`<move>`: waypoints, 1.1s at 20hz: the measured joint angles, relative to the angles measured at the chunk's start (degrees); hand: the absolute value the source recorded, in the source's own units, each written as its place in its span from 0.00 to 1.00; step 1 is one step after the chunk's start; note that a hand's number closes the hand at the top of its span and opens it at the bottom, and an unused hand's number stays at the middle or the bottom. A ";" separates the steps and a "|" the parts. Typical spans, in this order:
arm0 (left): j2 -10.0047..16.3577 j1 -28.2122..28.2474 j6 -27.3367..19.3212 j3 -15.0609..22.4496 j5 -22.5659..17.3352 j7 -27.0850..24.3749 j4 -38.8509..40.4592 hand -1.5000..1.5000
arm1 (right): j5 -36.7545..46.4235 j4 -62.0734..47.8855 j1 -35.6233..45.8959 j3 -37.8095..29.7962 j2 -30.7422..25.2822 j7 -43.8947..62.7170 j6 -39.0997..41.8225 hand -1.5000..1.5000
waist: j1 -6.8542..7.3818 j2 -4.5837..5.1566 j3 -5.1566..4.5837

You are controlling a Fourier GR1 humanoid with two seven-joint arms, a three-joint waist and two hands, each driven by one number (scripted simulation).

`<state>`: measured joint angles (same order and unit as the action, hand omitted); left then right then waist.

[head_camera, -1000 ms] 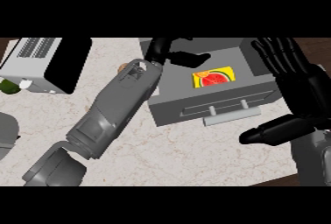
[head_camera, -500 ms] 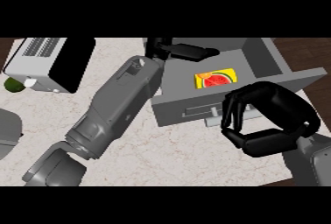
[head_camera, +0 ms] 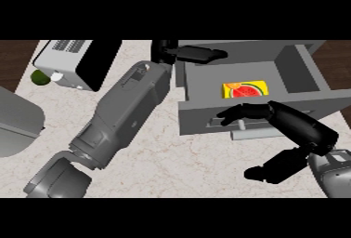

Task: Pick up the cup, place it into the drawer and close the drawer

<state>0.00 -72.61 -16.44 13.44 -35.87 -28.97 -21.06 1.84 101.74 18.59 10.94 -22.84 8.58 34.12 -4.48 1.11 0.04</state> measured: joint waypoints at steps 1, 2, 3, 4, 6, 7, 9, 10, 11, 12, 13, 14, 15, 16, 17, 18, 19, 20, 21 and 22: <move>0.00 0.39 0.20 -0.12 -0.35 -0.23 -0.23 0.00 | 2.94 -0.95 -0.76 1.00 0.21 -0.84 -1.13 0.00 | 0.67 -0.12 0.01; 0.01 0.87 0.41 -0.10 -1.00 -0.75 -0.61 0.00 | 5.79 -2.30 -0.86 2.27 0.73 -1.49 -2.30 0.00 | 1.09 -0.14 0.01; 0.00 1.38 0.52 -0.14 -1.20 -1.35 -0.97 0.00 | 8.46 -3.72 -1.62 3.25 1.04 -2.67 -3.61 0.00 | 1.65 -0.24 0.01; 0.00 2.06 0.92 -0.16 -1.31 -2.02 -1.17 0.00 | 10.97 -5.97 -1.67 4.11 1.42 -3.74 -4.90 0.00 | 2.25 -0.27 0.01; 0.16 3.40 2.07 -0.34 -1.31 -2.48 -1.80 0.00 | 15.21 -10.77 -1.38 6.03 2.37 -5.69 -6.97 0.00 | 3.53 -0.40 0.02; 0.20 3.92 2.32 -0.50 -1.43 -2.47 -2.53 0.00 | 16.86 -13.84 -0.67 6.61 2.76 -6.81 -7.76 0.00 | 4.23 -0.48 0.02; 0.59 5.53 3.10 -0.83 -1.68 -2.69 -4.01 0.00 | 20.22 -19.66 0.34 8.06 3.17 -9.75 -9.27 0.00 | 5.25 -0.60 0.03; 1.00 6.49 3.72 -0.87 -1.72 -2.78 -4.62 0.00 | 21.40 -23.04 1.32 8.23 3.09 -11.27 -9.69 1.00 | 5.83 -0.60 0.03; 1.43 7.22 4.22 -0.89 -1.76 -2.75 -5.33 0.00 | 23.04 -26.42 2.16 8.83 3.85 -12.19 -11.02 1.00 | 6.48 -0.59 0.04; 1.24 7.94 3.83 -0.85 -1.68 -2.95 -6.18 0.00 | 24.27 -30.11 3.55 8.97 4.52 -13.36 -12.05 1.00 | 6.88 -0.61 0.05; 2.15 8.42 4.48 -1.04 -1.90 -2.22 -7.10 0.00 | 25.27 -33.56 4.71 8.90 4.68 -14.84 -12.86 1.00 | 7.24 -0.63 0.06; 2.66 9.36 4.97 -1.07 -1.95 -2.24 -7.93 0.00 | 25.95 -37.09 6.35 8.40 4.84 -16.17 -13.63 1.00 | 7.68 -0.61 0.07; 2.89 10.44 5.42 -0.93 -1.91 -2.39 -8.67 0.00 | 26.61 -40.55 7.63 7.90 4.94 -17.70 -14.64 1.00 | 8.20 -0.54 0.09; 2.97 11.60 5.83 -0.69 -1.84 -2.54 -9.58 0.00 | 27.51 -43.40 8.69 7.52 5.27 -19.08 -16.30 1.00 | 8.66 -0.66 -0.04; 3.43 12.22 6.13 -0.67 -1.93 -2.04 -10.46 0.00 | 27.86 -46.32 10.37 6.81 5.38 -20.61 -17.12 1.00 | 9.05 -0.72 -0.11; 4.14 13.03 6.79 -0.75 -2.01 -1.99 -11.08 0.00 | 27.84 -48.98 12.03 5.83 5.53 -22.25 -18.03 1.00 | 9.32 -0.60 -0.06; 4.70 14.07 7.23 -0.66 -2.02 -1.89 -11.95 0.00 | 27.78 -51.47 13.33 4.82 5.83 -23.41 -19.12 1.00 | 9.70 -0.60 -0.08; 5.21 14.72 7.45 -0.65 -2.11 -1.38 -12.74 0.00 | 27.55 -53.96 14.85 3.77 5.83 -24.94 -19.72 1.00 | 9.99 -0.52 -0.01; 5.55 15.32 7.83 -0.65 -2.17 -1.29 -13.39 0.00 | 27.41 -56.38 16.75 2.66 5.77 -25.74 -20.36 1.00 | 10.35 -0.35 0.05; 5.89 15.80 8.31 -0.64 -2.28 -1.02 -13.95 0.00 | 27.11 -58.49 18.41 1.44 5.70 -26.69 -21.17 1.00 | 10.69 -0.18 0.10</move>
<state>5.89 -56.81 -8.13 12.79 -38.15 -30.00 -35.01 28.95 43.24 36.99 12.38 -17.13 -18.11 12.95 6.20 0.94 0.14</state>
